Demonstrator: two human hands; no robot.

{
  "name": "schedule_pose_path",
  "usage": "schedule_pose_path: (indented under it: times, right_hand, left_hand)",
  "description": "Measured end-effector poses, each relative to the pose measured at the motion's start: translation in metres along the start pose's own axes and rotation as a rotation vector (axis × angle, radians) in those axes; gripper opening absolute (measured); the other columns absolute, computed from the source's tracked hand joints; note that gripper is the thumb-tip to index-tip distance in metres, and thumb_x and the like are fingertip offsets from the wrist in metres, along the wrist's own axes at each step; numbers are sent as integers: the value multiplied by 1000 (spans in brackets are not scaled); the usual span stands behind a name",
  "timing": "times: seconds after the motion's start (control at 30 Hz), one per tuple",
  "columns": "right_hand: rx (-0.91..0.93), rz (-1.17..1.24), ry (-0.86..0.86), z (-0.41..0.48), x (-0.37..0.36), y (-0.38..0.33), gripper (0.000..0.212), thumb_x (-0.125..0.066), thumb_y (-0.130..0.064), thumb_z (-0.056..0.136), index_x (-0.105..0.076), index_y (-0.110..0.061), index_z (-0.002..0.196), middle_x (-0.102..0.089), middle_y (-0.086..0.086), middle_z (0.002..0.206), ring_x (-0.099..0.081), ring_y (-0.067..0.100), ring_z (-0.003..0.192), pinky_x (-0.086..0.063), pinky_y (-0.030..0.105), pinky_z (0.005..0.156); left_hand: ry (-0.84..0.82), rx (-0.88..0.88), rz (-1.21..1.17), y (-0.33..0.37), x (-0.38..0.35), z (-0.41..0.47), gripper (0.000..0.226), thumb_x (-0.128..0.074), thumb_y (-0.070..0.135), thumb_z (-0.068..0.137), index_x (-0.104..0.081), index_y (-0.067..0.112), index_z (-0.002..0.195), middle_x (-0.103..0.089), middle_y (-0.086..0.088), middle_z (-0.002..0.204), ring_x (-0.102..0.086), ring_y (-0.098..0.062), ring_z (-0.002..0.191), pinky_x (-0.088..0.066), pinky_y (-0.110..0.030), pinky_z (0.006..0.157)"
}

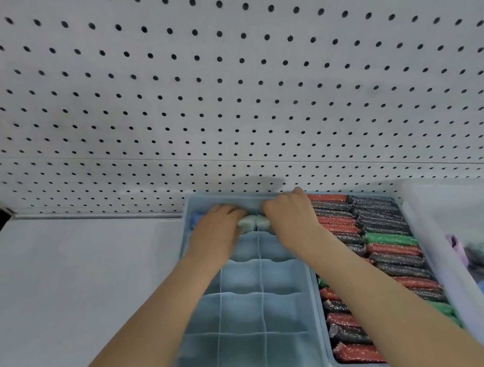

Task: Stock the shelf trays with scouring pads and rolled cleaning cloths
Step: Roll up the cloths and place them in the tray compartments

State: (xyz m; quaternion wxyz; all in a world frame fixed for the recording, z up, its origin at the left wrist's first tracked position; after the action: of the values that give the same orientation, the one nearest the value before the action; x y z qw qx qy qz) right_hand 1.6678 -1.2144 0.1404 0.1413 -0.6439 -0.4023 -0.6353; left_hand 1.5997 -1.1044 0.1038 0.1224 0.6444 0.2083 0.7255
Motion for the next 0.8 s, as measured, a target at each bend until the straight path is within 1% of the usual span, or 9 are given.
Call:
schedule_pose_path:
  times: [0.1,0.2,0.27,0.3,0.4,0.43,0.53,0.67,0.8]
  right_hand:
    - [7,25,-9,2,-3,-3,20,-57,-11,88,-64,-22,102,-70,2,104,-65,25,101,-41,32,88]
    - [20,6,71,1,-3,-6,16,-76,-19,72,-67,-24,84,-72,-1,79,-70,19,78,-45,27,77]
    - [52,32,49,0,-7,-7,18,-78,-17,69,-67,-23,82,-72,0,75,-70,19,73,-46,27,75]
    - [62,70,88,-2,-6,-5,18,-77,-16,70,-68,-21,85,-71,1,77,-70,21,75,-46,28,74]
    - [62,228,77,-15,-8,10,24,-60,-10,86,-65,-17,108,-68,6,99,-62,28,98,-44,32,73]
    - [44,283,113,-24,-4,19,26,-58,-7,86,-64,-16,110,-67,6,101,-60,29,100,-43,32,71]
    - [-54,404,262,-69,11,59,32,-58,-6,89,-65,-21,116,-69,4,102,-61,28,98,-48,34,73]
    - [-220,563,401,-148,9,131,28,-57,-23,95,-65,-27,122,-72,-2,109,-64,22,99,-53,37,81]
    - [-492,687,457,-218,-34,218,22,-64,-14,89,-71,-23,108,-75,0,88,-69,23,79,-53,33,73]
  left_hand:
    - [10,7,-4,-3,-2,0,35,-62,10,86,-66,17,120,-64,-3,119,-53,-28,116,-46,-38,92]
    - [-2,23,-11,-4,-3,1,34,-61,12,87,-65,19,120,-63,-2,118,-52,-26,117,-44,-38,93]
    - [-22,29,0,-4,-3,2,34,-60,13,89,-64,20,121,-62,-1,120,-50,-24,119,-43,-38,94]
    - [-28,30,4,-3,-3,2,34,-59,12,89,-64,19,122,-62,-1,121,-51,-24,119,-43,-37,94]
    - [-14,25,1,2,1,-2,33,-61,13,89,-65,18,121,-63,-3,123,-55,-27,116,-44,-35,92]
    - [0,22,-8,7,3,-3,33,-62,12,89,-66,17,121,-63,-5,122,-56,-28,114,-44,-35,91]
    - [44,-1,-54,36,11,-8,34,-65,11,88,-66,13,122,-62,-7,123,-59,-29,110,-44,-35,89]
    - [50,-81,-102,107,14,-16,32,-64,17,90,-66,19,122,-63,-4,123,-61,-26,106,-46,-36,88]
    - [22,-187,-163,189,-2,-27,34,-60,23,94,-61,25,128,-59,6,131,-58,-15,114,-39,-26,100]
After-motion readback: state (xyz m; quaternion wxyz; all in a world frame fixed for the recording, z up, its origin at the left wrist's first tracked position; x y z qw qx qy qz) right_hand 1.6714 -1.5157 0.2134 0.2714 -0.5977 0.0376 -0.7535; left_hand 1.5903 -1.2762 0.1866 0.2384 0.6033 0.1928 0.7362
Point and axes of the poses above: each hand's wrist, its own z-axis towards the middle knuckle, its own x-axis out of the back of the hand, y = z × x, the point moved 5 cm from there along z, towards the middle knuckle
